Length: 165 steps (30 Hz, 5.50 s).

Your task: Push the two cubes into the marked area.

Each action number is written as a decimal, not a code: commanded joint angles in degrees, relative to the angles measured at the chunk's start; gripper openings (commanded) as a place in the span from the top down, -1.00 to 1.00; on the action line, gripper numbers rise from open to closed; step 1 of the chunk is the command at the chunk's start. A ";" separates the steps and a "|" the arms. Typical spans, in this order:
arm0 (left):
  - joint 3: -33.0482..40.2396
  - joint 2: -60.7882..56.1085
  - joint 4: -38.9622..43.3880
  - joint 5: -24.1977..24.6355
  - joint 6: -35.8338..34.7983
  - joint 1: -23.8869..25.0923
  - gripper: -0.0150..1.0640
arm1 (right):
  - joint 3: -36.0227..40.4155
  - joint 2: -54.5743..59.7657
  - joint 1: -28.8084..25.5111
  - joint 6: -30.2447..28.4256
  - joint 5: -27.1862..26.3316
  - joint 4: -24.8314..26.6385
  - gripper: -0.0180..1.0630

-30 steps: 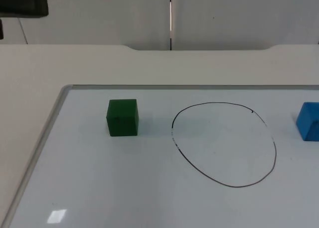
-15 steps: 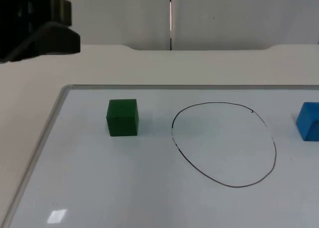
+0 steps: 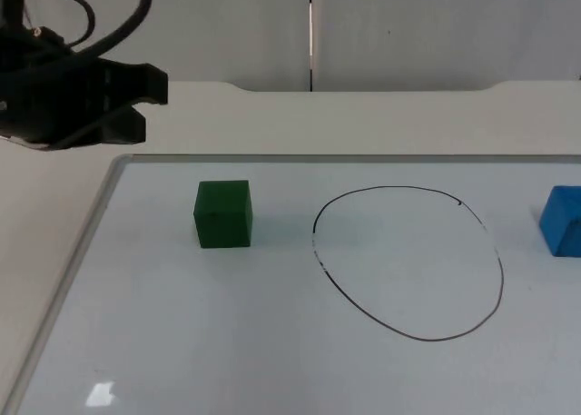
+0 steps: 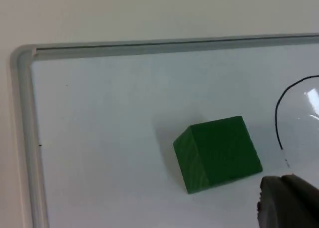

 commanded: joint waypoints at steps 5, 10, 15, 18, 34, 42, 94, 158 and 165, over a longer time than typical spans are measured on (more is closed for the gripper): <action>-2.94 5.58 -0.70 -1.32 0.95 -0.49 0.98 | 0.55 -0.18 -0.45 0.12 -0.59 0.15 -0.98; -4.66 11.37 -0.70 -2.95 1.77 -0.63 0.98 | 0.55 -0.18 -0.45 0.12 -0.59 0.15 -0.98; -6.86 16.57 -0.70 -4.52 2.64 -0.63 0.98 | 0.55 -0.18 -0.45 0.12 -0.59 0.15 -0.98; -7.49 18.16 -0.70 -4.11 2.64 -0.63 0.98 | 0.55 -0.18 -0.45 0.12 -0.59 0.15 -0.98; -12.85 25.64 -2.00 -3.65 2.64 -1.40 0.98 | 0.55 -0.18 -0.45 0.12 -0.59 0.15 -0.98; -13.91 27.61 -2.50 -3.17 2.64 -1.99 0.98 | 0.55 -0.18 -0.45 0.12 -0.59 0.26 -0.98; -15.34 27.75 -2.42 -9.65 2.73 -12.09 0.98 | 0.55 -0.18 -0.45 0.12 -0.59 0.15 -0.98; -18.89 28.90 -2.48 -6.39 4.12 -16.59 0.98 | 0.55 -0.18 -0.45 0.12 -0.59 0.27 -0.98; -18.89 28.93 -2.48 -6.38 4.12 -16.72 0.98 | 0.55 -0.18 -0.45 0.12 -0.59 0.27 -0.98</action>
